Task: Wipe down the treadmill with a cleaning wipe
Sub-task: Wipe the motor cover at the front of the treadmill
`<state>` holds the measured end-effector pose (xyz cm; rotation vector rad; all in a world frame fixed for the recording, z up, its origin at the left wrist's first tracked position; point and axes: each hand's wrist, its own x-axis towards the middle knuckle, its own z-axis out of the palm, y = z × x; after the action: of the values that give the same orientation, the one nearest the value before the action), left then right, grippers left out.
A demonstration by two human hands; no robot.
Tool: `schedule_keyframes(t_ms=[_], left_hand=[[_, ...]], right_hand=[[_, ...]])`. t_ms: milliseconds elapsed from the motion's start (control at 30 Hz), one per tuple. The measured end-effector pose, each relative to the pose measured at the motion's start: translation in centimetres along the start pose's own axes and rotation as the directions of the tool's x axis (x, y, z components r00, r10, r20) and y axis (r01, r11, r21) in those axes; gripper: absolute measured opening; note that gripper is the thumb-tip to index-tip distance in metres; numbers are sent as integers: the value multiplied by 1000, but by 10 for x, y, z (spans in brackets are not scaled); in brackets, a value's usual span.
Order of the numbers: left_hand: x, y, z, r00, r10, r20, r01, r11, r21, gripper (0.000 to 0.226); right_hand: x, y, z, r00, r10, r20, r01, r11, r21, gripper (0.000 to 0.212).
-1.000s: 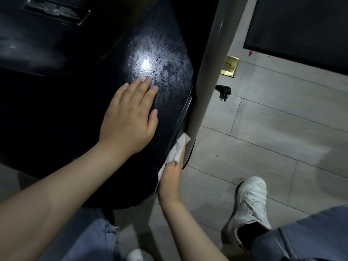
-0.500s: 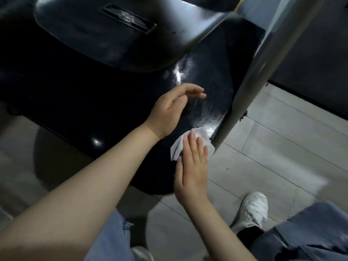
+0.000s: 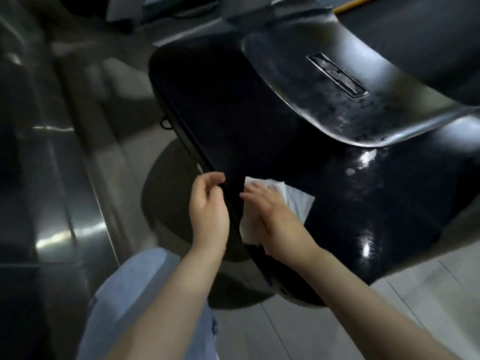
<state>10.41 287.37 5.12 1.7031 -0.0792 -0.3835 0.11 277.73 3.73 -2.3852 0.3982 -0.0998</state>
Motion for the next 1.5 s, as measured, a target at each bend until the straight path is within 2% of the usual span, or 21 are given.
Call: schedule_keyframes(t_ms=[33,100,167,233,267,333,400,433,467,533,633,733,833,900,1000,1100,1200,1267,1300,1400,1500], left_hand=[[-9,-5,-4,999,18,-49,-18,1000,-7,27],[-32,-13,-2,995,98,-24,-97,995,32,28],[-47,-24,6,981,168,102,-171,985,21,33],[-47,-32,13,961,183,206,-182,983,-21,41],[-42,-38,16,952,190,238,-195,981,-4,46],[-34,-43,21,935,230,270,-283,943,174,54],[-30,-44,24,945,237,224,-307,877,370,61],[-29,-45,25,963,201,181,-258,882,394,64],[-26,-44,25,978,158,138,-199,905,375,67],[-13,-43,24,997,36,71,-54,961,270,67],[9,-38,22,987,-157,26,159,982,-101,41],[37,-43,28,956,-283,-73,228,879,-419,26],[64,-60,36,931,-333,-149,242,870,-429,23],[75,-69,37,950,-261,-170,176,901,-398,26],[93,-74,40,993,-109,-46,76,884,-462,44],[136,-75,44,1000,-20,7,22,924,-381,61],[200,-74,35,981,-196,17,190,923,-335,76],[240,-73,26,923,-369,106,381,848,-367,74],[252,-71,23,908,-388,158,418,818,-395,70],[245,-69,19,886,-418,203,462,749,-474,66],[204,-77,27,909,-394,134,410,794,-449,66]], right_hand=[[10,-6,0,998,25,-55,-19,995,98,58],[25,-22,-2,985,141,-102,-92,920,380,54],[35,-38,-8,961,271,-60,-148,684,715,50],[44,-39,-13,931,363,-33,-169,509,844,45],[48,-36,-17,930,367,-29,-177,514,839,42],[52,-27,-28,960,274,-56,-154,686,711,43],[62,-15,-40,993,88,-73,-56,931,362,53],[71,-9,-45,998,-2,-59,11,989,149,55],[83,-1,-48,996,-79,-36,77,996,-53,54],[111,12,-50,990,-140,21,137,914,-381,52],[154,24,-51,987,-103,126,160,767,-622,57],[185,30,-57,974,-124,189,222,695,-684,60],[195,33,-57,967,-131,219,251,645,-722,62],[199,33,-55,966,-127,225,253,636,-729,64],[226,27,-47,970,-112,218,238,629,-740,70],[256,19,-33,976,-105,192,215,624,-751,74],[265,20,-28,975,-123,183,220,614,-758,74],[264,22,-28,974,-132,184,226,614,-756,74],[265,22,-27,975,-135,179,224,612,-759,74],[266,23,-25,975,-143,171,223,603,-766,74],[266,24,-24,974,-154,169,228,602,-765,74]])
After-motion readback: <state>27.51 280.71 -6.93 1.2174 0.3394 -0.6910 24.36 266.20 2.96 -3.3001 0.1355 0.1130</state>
